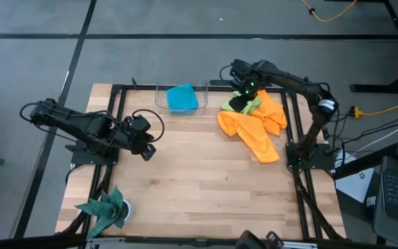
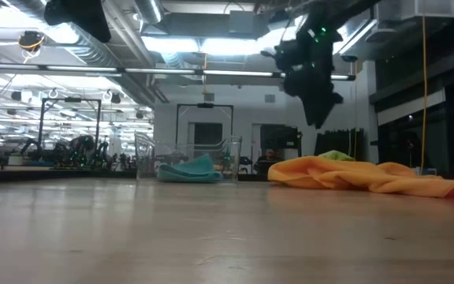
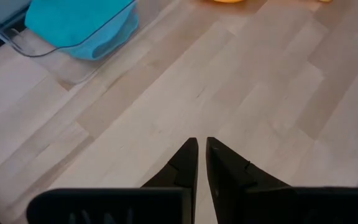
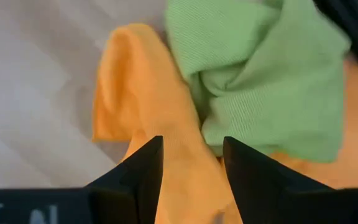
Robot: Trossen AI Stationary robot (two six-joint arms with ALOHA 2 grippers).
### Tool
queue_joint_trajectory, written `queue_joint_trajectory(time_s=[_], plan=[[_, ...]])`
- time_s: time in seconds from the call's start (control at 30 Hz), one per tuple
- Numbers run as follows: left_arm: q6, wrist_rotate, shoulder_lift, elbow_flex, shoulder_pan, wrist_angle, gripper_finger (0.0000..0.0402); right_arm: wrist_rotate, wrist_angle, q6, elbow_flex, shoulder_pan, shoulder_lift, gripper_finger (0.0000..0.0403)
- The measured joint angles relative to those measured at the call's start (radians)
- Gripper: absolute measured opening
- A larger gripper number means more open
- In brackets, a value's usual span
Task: Fold microfiber towels
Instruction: Fold the green microfiber cloth
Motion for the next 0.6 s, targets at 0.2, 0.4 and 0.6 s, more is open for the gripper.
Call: queue_joint_trajectory(time_s=[0.2,0.4,0.6], plan=[[0.000,0.000,0.000,0.000,0.000,0.000,0.0025,0.055,0.177,0.212,-0.229,-0.009,-0.080,0.0170],[-0.001,0.000,0.000,0.000,0.000,0.001,0.0025,0.148,0.268,0.393,-0.348,-0.009,-0.095,0.0170],[-0.001,0.000,0.000,0.000,0.000,0.009,0.0025,0.200,0.476,0.412,-0.409,-0.008,-0.089,0.0170]])
